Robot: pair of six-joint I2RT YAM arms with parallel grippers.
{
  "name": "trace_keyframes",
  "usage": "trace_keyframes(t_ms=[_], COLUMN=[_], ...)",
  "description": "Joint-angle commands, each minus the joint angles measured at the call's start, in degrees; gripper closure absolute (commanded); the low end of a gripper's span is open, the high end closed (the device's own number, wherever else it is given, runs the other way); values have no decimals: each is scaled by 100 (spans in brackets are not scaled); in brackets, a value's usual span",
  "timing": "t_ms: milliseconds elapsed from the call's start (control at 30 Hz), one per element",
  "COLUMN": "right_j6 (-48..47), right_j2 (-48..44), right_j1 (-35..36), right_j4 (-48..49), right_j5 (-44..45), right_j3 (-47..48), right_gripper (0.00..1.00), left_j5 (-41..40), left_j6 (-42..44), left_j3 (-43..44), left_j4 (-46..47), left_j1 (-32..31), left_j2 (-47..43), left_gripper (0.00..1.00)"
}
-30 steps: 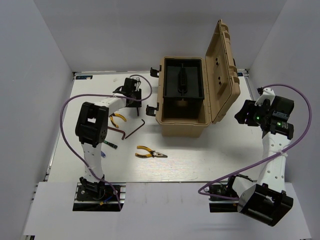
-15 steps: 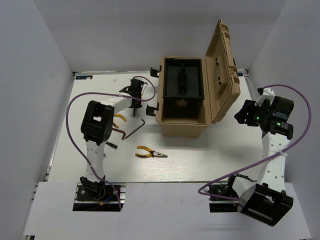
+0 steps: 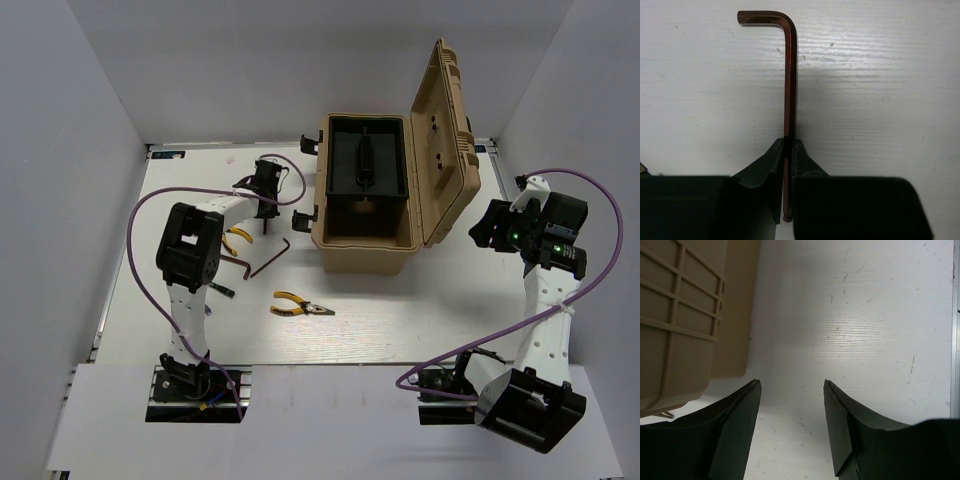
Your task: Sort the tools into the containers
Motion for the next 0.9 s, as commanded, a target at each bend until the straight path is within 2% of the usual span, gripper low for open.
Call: trace_keyframes(t_ms=[0, 300, 700, 867], right_j6=[-24, -68, -68, -68], right_j2=[-146, -155, -199, -190], right_j1=[-27, -27, -27, -19], right_j4=[129, 94, 59, 59], right_j5=[-92, -259, -241, -241], right_j3=[-56, -74, -65, -74], right_gripper=[40, 40, 39, 39], left_j5=[318, 627, 943, 1136], left_j6=[35, 35, 35, 35], left_j3=[-277, -154, -49, 346], left_j4=[-484, -431, -431, -536], left_j1=[168, 230, 230, 230], left_j2=[-325, -1423, -1960, -2189], left_gripper=[100, 100, 100, 100])
